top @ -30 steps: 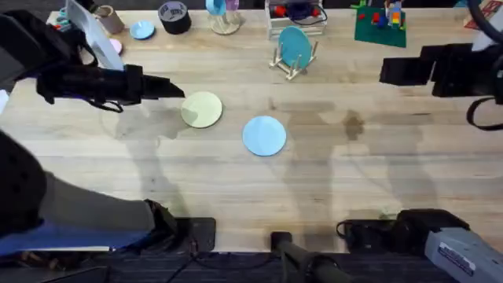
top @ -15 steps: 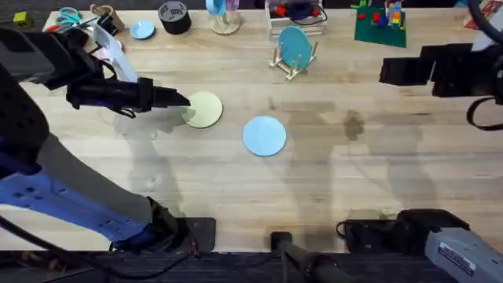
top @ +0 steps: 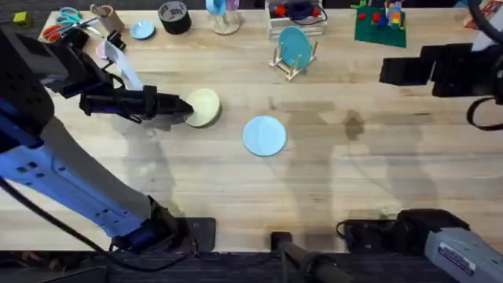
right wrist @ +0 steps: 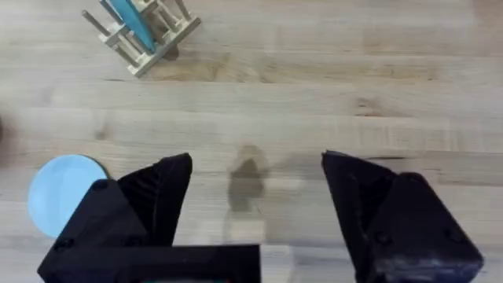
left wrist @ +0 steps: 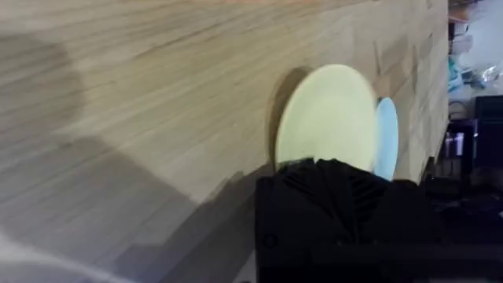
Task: Pick up the plates from the table one by one and place each into a slot on the dish rack.
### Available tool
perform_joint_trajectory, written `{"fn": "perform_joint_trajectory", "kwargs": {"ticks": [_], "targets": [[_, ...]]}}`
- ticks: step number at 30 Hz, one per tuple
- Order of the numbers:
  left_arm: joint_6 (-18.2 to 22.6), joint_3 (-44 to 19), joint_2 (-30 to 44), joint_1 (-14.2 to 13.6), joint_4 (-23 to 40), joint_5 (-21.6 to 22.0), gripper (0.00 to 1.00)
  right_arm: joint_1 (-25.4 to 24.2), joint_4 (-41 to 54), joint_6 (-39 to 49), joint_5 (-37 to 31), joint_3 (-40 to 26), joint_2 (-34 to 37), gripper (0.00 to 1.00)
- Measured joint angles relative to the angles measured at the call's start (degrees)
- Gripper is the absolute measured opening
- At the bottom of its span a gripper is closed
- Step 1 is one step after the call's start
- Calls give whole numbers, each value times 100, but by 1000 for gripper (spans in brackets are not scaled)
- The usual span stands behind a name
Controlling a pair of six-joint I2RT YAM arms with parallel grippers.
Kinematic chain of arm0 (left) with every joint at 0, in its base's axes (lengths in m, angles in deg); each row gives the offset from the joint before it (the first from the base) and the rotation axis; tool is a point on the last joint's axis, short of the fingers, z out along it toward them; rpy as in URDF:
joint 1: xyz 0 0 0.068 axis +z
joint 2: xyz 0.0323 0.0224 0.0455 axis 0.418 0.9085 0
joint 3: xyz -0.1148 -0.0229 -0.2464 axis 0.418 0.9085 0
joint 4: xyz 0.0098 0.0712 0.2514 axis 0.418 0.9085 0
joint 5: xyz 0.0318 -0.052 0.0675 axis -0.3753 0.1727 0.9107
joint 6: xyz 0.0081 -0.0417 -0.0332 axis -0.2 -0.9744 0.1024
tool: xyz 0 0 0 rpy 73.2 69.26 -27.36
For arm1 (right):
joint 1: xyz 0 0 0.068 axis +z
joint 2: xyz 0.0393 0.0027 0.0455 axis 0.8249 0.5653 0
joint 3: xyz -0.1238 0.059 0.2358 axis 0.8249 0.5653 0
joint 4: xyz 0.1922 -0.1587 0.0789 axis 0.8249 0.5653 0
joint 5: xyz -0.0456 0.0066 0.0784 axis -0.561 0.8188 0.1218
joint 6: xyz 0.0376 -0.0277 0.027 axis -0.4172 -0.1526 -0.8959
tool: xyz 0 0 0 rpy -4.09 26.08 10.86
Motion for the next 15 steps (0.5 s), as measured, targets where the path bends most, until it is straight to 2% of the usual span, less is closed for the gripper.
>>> {"fn": "perform_joint_trajectory", "kwargs": {"ticks": [7,15], "targets": [[0,-84,316,42,69,-418,40,0,0,0,0,0,0,994],[0,-84,316,42,71,-420,39,0,0,0,0,0,0,995]]}}
